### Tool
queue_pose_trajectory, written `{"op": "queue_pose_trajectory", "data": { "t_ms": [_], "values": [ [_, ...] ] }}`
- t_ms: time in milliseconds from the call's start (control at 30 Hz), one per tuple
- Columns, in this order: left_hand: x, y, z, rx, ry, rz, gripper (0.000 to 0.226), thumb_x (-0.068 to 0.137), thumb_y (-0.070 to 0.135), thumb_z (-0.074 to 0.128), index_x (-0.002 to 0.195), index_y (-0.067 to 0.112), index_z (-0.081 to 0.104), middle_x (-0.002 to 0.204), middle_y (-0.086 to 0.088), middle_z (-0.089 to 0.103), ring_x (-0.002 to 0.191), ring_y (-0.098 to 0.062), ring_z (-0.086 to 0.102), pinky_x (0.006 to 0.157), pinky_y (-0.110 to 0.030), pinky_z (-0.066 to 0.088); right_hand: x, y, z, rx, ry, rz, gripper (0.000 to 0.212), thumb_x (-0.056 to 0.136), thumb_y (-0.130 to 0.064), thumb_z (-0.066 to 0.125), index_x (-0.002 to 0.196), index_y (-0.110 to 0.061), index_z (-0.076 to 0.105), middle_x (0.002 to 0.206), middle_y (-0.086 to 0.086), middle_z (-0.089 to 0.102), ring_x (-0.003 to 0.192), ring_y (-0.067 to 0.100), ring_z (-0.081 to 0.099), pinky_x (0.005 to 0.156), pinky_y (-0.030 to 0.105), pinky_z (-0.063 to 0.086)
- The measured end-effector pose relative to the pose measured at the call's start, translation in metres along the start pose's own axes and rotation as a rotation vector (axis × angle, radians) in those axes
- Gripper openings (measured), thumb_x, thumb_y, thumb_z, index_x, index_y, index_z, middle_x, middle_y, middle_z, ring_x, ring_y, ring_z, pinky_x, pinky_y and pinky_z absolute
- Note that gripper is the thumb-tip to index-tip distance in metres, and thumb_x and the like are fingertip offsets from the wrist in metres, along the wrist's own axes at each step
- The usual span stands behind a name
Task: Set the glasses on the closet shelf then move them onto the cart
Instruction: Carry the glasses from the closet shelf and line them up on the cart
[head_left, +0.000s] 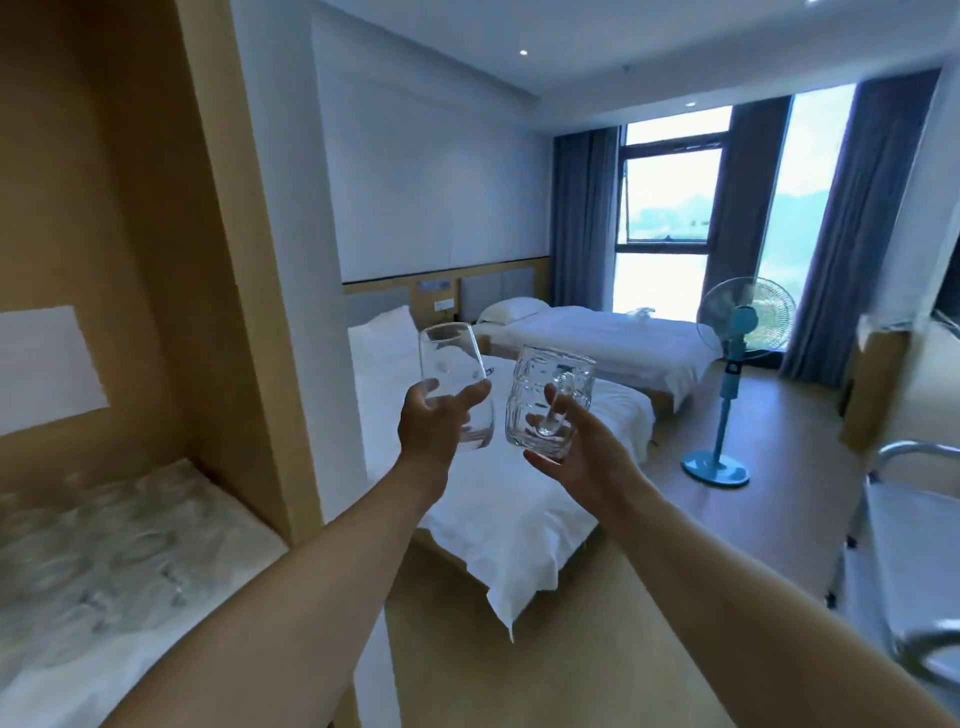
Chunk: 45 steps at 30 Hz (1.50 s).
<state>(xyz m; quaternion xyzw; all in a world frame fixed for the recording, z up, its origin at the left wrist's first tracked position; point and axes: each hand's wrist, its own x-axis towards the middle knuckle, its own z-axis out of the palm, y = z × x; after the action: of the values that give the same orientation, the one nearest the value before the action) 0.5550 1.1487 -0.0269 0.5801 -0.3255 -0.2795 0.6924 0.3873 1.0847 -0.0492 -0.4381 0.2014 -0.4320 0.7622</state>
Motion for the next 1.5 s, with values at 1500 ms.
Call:
{"op": "queue_pose_trajectory", "data": {
  "t_ms": [1500],
  "values": [
    [0.295, -0.207, 0.491, 0.12, -0.843, -0.132, 0.074, 0.065, 0.031, 0.095, 0.122, 0.027, 0.048, 0.114, -0.007, 0.062, 0.104, -0.021, 0.064, 0.099, -0.047, 0.055, 0.225, -0.109, -0.399, -0.2, 0.839, -0.287, 0.096, 0.046, -0.026, 0.101, 0.132, -0.011, 0.06, 0.119, 0.015, 0.072, 0.111, 0.036, 0.069, 0.098, 0.06, 0.052]
  ]
}}
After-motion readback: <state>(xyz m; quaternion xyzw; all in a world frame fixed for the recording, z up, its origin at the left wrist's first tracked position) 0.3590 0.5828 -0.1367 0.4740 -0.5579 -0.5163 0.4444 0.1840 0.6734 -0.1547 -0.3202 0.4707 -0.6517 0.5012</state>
